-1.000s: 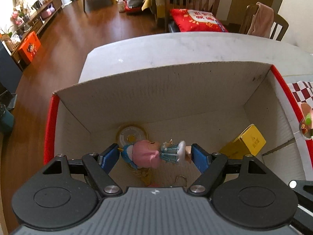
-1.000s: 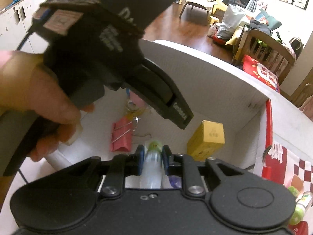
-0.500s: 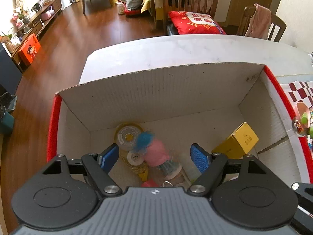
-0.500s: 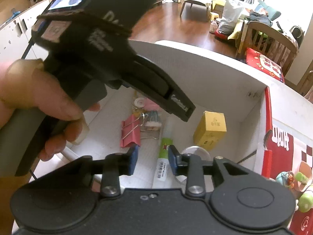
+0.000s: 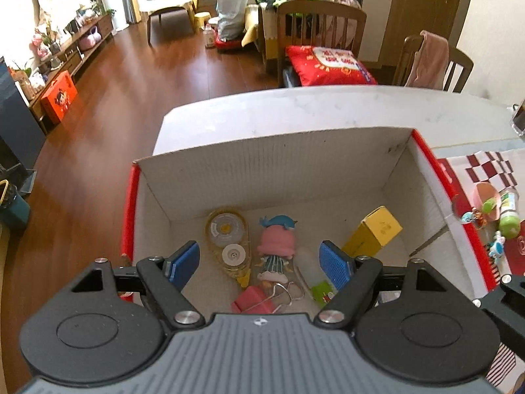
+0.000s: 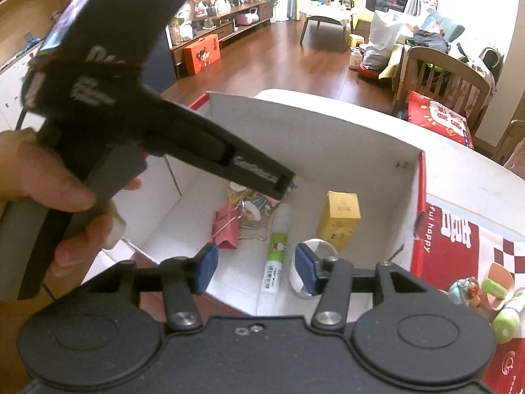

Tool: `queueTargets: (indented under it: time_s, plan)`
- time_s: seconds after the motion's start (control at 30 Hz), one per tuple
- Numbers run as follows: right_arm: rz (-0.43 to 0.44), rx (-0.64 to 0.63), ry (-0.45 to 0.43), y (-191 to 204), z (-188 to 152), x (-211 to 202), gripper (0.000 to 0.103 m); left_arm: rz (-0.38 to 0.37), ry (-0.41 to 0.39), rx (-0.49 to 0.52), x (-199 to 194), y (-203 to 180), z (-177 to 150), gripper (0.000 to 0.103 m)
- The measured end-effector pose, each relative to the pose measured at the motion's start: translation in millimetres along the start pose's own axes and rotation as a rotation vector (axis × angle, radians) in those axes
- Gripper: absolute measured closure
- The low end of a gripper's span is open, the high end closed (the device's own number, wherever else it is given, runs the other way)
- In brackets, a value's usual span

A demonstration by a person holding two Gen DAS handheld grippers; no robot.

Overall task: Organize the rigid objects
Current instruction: 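Move both tools back over the remaining items on the cloth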

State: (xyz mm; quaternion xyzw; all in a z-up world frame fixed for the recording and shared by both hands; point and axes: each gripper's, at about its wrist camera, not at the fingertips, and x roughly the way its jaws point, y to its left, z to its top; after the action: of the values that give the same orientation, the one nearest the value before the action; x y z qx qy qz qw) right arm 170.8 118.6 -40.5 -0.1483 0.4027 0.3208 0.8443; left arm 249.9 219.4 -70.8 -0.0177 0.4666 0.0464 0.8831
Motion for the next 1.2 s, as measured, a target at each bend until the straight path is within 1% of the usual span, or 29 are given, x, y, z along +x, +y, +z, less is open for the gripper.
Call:
queueTargets:
  time_s: [0.23,0.37,0.53,0.6,0.83,1.0,1.13,1.2]
  plan:
    - [0.015,0.005,-0.042,-4,-8,-27,0.042,-0.021,-0.051,-0.004,-33,-2,-8,0.023]
    - [0.039,0.025,-0.06,-11,-16,-45,0.038,-0.036,-0.076,-0.001,-51,-6,-15,0.023]
    - [0.065,0.046,-0.089,-22,-28,-70,0.029,-0.058,-0.103,0.003,-70,-14,-24,0.023]
    - [0.067,0.049,-0.099,-27,-33,-78,0.026,-0.051,-0.125,0.002,-78,-18,-28,0.023]
    - [0.077,0.072,-0.126,-51,-53,-107,0.016,-0.063,-0.173,-0.023,-102,-39,-41,0.023]
    - [0.071,0.077,-0.129,-71,-74,-125,0.011,-0.072,-0.192,-0.019,-107,-63,-50,0.021]
    - [0.049,0.08,-0.138,-92,-91,-138,0.005,-0.079,-0.216,-0.013,-111,-85,-57,0.021]
    - [0.034,0.084,-0.143,-104,-99,-144,0.004,-0.085,-0.232,-0.004,-112,-97,-59,0.021]
